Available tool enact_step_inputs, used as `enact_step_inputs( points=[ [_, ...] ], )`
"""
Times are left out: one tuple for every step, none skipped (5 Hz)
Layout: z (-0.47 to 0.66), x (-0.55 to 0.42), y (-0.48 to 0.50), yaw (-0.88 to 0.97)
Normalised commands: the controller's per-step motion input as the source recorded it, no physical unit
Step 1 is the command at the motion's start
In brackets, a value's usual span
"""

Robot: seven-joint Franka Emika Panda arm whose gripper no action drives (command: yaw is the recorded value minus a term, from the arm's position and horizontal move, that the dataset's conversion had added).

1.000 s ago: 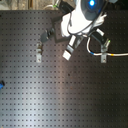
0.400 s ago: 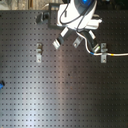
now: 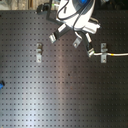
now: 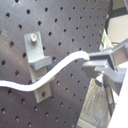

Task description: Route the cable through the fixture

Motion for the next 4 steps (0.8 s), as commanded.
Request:
enact_step_inputs(
  points=[
    [0.09, -0.018, -0.157, 0.00],
    [0.06, -0.038, -0.176, 0.00],
    [0.14, 0.007, -0.148, 0.39],
    [0.17, -0.046, -0.131, 0.62]
  ],
)
